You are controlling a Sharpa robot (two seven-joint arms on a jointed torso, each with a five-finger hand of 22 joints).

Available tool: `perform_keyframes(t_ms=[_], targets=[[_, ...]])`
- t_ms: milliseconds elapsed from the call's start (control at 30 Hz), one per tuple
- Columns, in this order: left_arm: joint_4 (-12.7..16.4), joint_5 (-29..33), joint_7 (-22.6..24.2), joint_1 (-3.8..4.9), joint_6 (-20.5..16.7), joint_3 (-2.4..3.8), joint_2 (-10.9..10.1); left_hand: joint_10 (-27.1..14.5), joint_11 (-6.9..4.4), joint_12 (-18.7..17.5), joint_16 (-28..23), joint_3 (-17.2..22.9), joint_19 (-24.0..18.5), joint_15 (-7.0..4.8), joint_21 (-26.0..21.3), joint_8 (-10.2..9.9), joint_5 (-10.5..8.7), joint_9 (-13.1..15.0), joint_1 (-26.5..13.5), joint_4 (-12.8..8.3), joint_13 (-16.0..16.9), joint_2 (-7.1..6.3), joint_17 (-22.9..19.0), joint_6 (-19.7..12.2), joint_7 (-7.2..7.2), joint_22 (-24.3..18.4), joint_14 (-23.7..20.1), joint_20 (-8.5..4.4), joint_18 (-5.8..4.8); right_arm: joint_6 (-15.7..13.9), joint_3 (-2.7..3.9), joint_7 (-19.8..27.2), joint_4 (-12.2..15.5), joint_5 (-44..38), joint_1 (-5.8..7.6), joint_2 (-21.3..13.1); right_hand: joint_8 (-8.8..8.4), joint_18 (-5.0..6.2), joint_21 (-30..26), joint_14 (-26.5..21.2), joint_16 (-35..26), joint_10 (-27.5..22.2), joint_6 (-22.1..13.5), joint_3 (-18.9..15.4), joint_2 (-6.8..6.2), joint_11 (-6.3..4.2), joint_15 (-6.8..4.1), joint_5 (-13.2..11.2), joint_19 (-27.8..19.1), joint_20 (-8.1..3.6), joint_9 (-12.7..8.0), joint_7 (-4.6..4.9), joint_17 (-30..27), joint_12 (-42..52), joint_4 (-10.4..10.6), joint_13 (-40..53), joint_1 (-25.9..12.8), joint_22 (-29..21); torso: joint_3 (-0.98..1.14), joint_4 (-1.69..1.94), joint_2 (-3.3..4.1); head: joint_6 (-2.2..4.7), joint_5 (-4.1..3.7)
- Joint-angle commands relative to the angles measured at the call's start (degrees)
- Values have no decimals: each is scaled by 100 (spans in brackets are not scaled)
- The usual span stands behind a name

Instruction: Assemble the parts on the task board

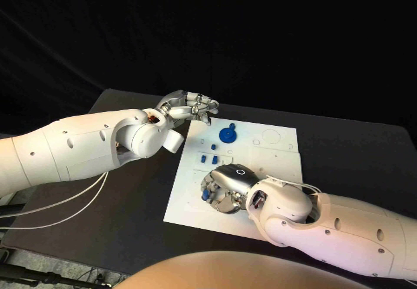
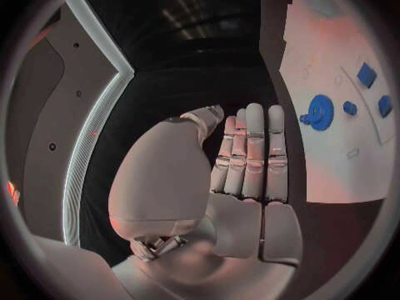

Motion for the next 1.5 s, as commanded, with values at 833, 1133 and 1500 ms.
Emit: perform_keyframes(t_ms=[833,1133,1500], targets=[[-34,29,18,2,140,-14,0,-46,0,-23,-45,17,9,37,-35,8,23,11,-42,-56,16,7,-4,-46,17,-17,1,23,61,-1023,77,309,952,3711,715,-2599,841,-122,122,280,112,-474,-153,-2339,201,-127,-131,31,260,-95,222,-129,154,2677,1386,2721,236,1264,-9,-105,-101,173,-665],[-55,29,14,-7,163,-30,-9,-46,0,-23,-45,17,9,37,-35,8,23,11,-42,-56,16,7,-4,-46,17,-17,1,23,61,-684,6,-283,1277,2866,605,-3503,1086,-257,779,430,542,264,-112,-3130,424,-189,-159,2,508,-143,368,-200,919,5604,1548,5105,201,1444,1,-189,-152,136,-812],[-44,29,13,-16,168,-39,-41,-46,1,-21,-46,18,10,38,-37,11,23,12,-48,-58,18,8,-4,-46,18,-20,1,23,61,-671,-25,-924,1432,2162,272,-3462,1169,-304,993,480,681,548,-20,-3674,404,-214,-173,209,594,-150,385,-233,1199,6392,1566,5765,-159,1505,-12,-186,-157,126,-892]])
